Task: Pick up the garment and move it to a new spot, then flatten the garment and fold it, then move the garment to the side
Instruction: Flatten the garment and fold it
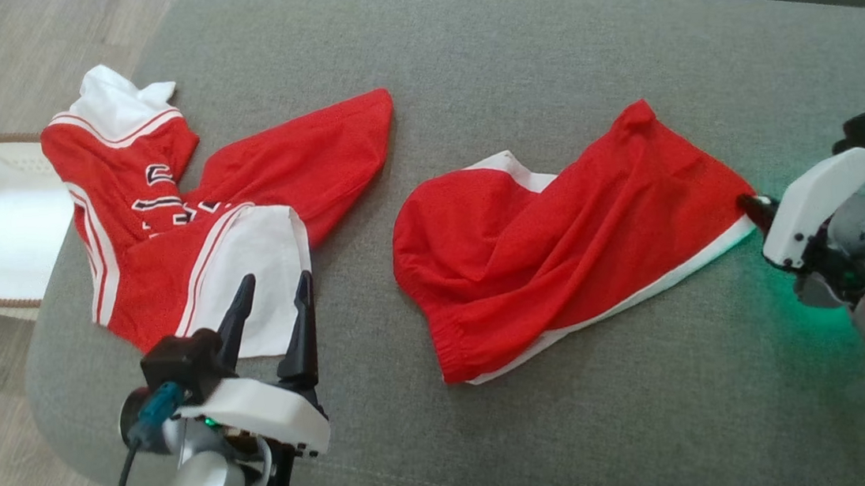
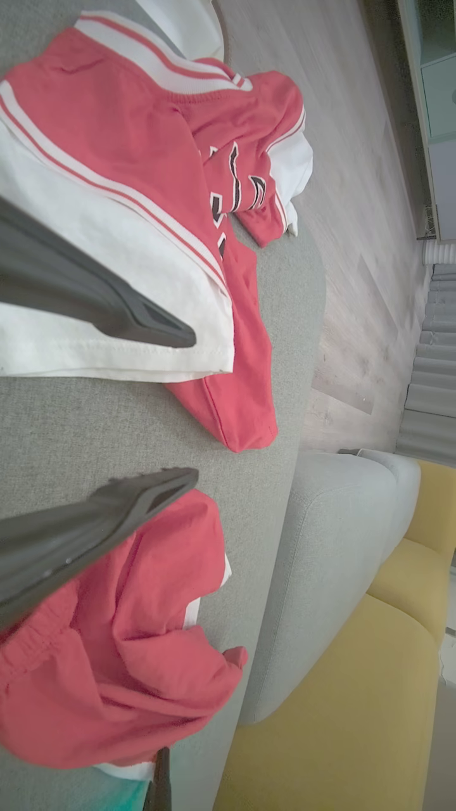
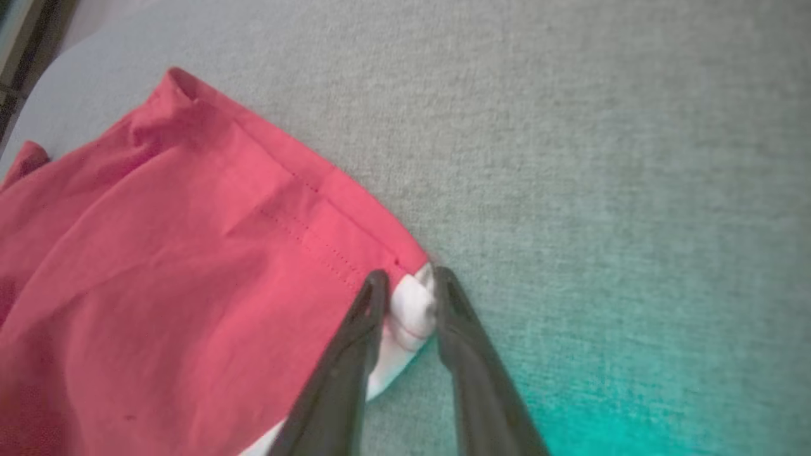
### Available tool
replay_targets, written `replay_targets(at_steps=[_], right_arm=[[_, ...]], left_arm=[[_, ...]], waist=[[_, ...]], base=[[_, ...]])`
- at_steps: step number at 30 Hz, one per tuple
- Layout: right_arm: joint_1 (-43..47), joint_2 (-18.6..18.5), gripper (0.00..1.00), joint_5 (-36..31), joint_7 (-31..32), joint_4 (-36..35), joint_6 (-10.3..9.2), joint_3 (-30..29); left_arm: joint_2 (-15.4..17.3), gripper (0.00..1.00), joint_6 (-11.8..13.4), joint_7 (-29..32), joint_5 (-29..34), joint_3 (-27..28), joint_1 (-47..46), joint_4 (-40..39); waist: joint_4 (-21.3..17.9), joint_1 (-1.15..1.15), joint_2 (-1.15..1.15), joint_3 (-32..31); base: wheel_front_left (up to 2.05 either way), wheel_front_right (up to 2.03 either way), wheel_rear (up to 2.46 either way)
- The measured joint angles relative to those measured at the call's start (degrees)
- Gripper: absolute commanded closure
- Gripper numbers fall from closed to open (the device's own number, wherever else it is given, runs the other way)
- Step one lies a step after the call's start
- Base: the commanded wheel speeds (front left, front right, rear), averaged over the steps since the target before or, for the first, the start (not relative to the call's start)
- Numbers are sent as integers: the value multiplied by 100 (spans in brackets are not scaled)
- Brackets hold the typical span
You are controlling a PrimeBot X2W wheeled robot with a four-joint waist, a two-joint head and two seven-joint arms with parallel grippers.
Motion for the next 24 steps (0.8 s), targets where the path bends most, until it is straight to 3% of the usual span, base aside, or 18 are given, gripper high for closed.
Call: replay_targets(at_steps=[1,2,12,24], right_arm=[[-12,20,95,24,144,16,0,14],[-7,51,100,45,238,11,0,38],[55,121,100,-58,-347,-55,0,242],[687,-353,100,-15,702,-1114,0,624]], left_arm=[[0,0,0,-1,0,1,0,13],[-1,0,7,-1,0,1,0,23],[12,0,49,-1,-3,15,8,25],[110,0,109,0,-100,31,238,-35]], waist=[[-5,0,0,-16],[-16,0,0,-34],[-345,0,0,-236],[-1167,0,0,-457]], base=[[0,0,0],[0,0,0],[0,0,0],[0,0,0]])
